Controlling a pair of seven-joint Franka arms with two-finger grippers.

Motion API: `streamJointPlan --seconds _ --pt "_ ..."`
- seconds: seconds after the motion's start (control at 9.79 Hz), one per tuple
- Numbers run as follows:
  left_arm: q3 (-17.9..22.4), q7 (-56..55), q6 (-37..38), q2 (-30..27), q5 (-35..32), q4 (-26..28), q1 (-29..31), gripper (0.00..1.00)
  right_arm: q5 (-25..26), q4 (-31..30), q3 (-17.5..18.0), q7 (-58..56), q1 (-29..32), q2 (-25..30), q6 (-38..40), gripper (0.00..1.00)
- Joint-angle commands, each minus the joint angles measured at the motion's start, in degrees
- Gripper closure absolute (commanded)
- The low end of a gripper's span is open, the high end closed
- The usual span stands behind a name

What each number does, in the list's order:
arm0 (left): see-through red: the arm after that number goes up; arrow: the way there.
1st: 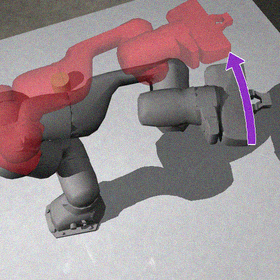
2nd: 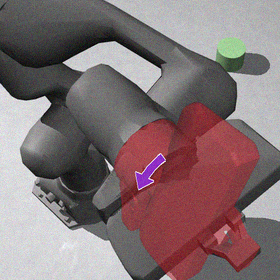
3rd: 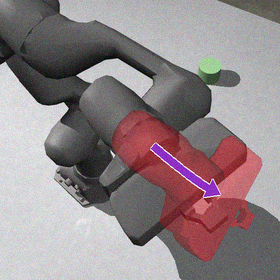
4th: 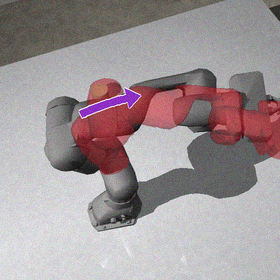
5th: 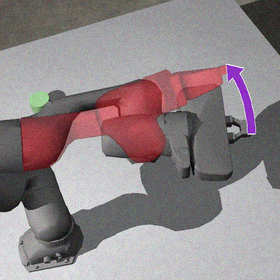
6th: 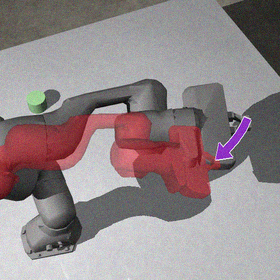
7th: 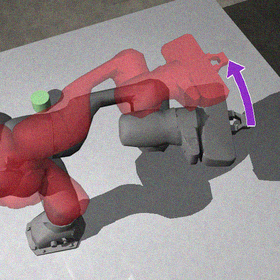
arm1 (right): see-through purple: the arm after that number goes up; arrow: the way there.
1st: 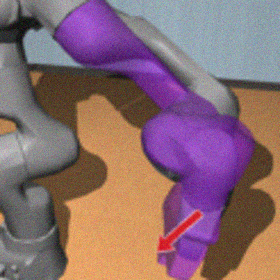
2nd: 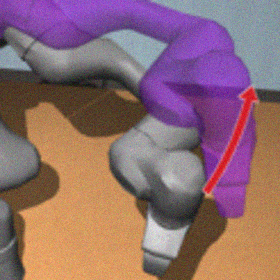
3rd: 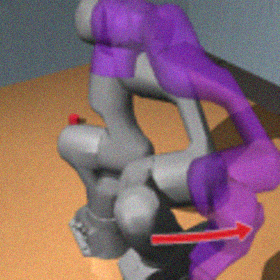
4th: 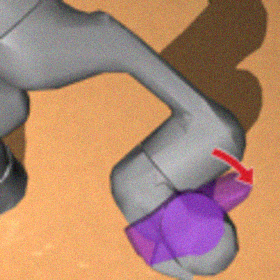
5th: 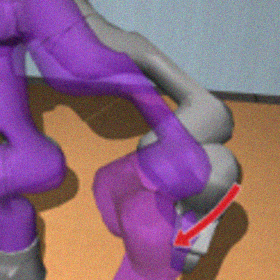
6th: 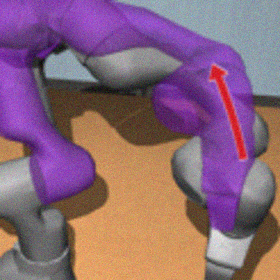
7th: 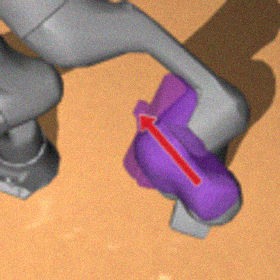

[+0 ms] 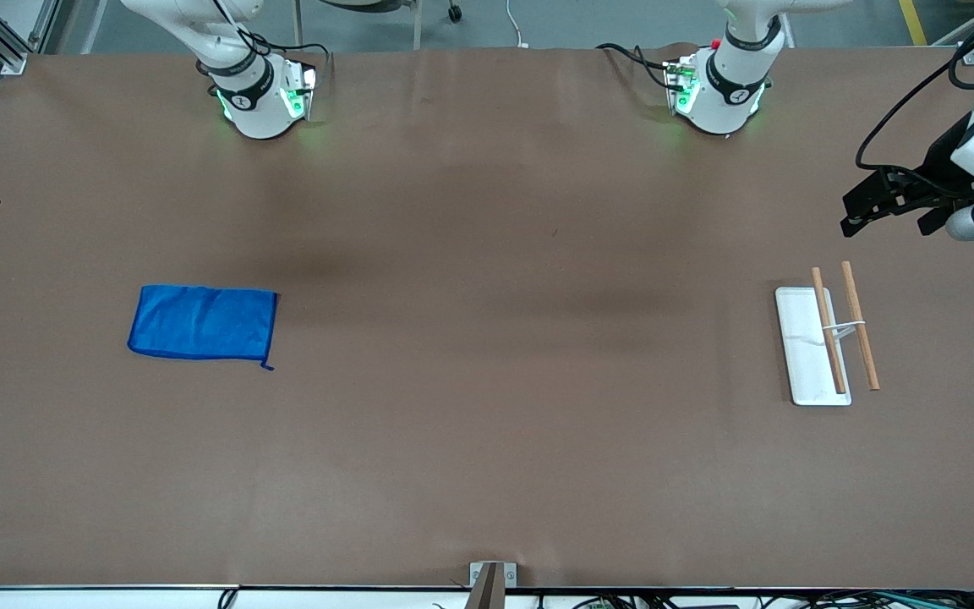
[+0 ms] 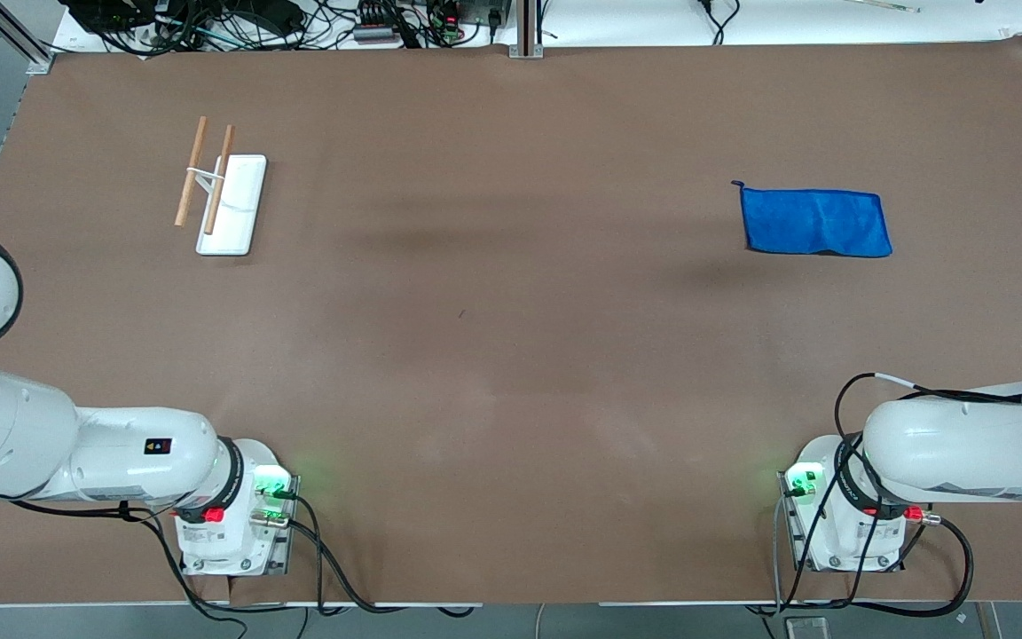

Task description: Right arm passes towel to left arm to hang

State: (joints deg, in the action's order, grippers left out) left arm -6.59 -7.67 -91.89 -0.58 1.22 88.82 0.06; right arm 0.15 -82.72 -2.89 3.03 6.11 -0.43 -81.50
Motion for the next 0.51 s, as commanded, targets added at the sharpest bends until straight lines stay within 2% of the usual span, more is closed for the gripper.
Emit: streamJointPlan --seconds 0.0,0.41 --pt "-0.17 0.64 1.44 0.05 -1.05 1.18 -0.06 0.01 0.29 -1.39 1.04 -0.31 1.10 1.14 -0.59 0.00" --pt "-0.26 -0.06 1.45 0.22 -1.05 1.27 -0.24 0.01 0.37 -1.47 1.22 -0.31 1.01 1.14 -0.50 0.00"
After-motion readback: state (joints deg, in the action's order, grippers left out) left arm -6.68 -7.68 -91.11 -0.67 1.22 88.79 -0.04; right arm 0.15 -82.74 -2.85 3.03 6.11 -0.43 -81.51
